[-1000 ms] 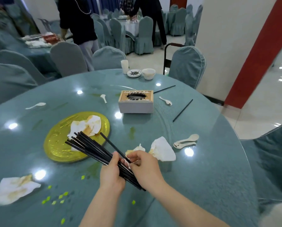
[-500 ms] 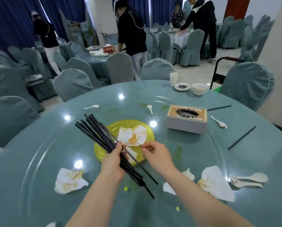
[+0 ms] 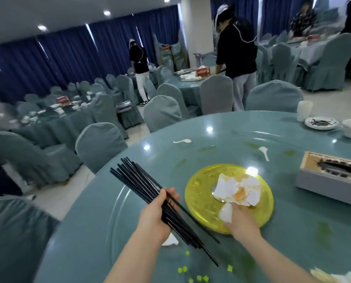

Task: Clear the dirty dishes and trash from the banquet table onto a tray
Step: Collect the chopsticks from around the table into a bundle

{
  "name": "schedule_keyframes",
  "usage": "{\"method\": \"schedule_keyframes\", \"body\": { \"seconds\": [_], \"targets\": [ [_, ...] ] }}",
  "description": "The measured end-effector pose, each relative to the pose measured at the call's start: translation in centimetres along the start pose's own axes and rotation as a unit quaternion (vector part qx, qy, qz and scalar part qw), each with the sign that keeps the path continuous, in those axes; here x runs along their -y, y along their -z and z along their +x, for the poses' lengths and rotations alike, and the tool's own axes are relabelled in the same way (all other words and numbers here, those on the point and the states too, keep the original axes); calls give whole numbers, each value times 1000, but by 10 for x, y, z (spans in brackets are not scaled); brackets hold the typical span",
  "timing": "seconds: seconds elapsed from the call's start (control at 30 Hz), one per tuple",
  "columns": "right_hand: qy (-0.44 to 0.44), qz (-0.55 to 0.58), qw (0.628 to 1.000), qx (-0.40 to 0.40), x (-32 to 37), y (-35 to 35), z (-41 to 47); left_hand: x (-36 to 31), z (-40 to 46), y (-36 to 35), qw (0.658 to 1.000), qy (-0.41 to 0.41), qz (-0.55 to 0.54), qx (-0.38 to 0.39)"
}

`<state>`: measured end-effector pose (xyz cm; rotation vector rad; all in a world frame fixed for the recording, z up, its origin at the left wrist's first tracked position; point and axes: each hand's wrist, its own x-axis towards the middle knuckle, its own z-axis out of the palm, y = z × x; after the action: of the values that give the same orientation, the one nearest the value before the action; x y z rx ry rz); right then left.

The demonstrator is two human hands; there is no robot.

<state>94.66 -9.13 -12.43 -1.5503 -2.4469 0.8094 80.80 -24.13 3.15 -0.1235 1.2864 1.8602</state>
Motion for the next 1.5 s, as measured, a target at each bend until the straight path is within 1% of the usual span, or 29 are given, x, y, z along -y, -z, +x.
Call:
{"method": "schedule_keyframes", "body": {
  "seconds": [0.17, 0.23, 0.33, 0.47, 0.6, 0.7, 0.8, 0.93, 1.1, 1.33, 1.5],
  "targets": [
    [31, 60, 997, 29, 40, -4, -20, -29, -16, 28, 998, -23, -57, -27],
    [41, 79, 995, 36, 56, 0, -33, -37, -26, 37, 996, -28, -83, -24],
    [57, 106, 993, 23, 77, 16, -54, -47, -43, 49, 993, -39, -113, -14],
    [77, 141, 987, 0, 100, 34, -96, -60, -71, 71, 993, -38, -107, 14],
    [89, 175, 980, -24, 117, 45, -155, -69, -104, 96, 996, -36, -75, 33],
    [81, 210, 974, -40, 131, 58, -206, -79, -131, 114, 995, -28, -61, 76],
    [77, 245, 962, -87, 145, 83, -264, -90, -162, 124, 988, -19, -63, 137],
    [71, 272, 942, -182, 159, 117, -346, -97, -206, 134, 976, -11, -55, 212],
    [49, 279, 918, -278, 150, 158, -456, -88, -276, 123, 953, 18, -42, 300],
    [11, 181, 888, -423, 117, 227, -615, -51, -405, 86, 892, 61, -25, 448],
    [-34, 137, 855, -500, 80, 254, -738, 2, -519, 62, 837, 112, -34, 535]
  ]
}}
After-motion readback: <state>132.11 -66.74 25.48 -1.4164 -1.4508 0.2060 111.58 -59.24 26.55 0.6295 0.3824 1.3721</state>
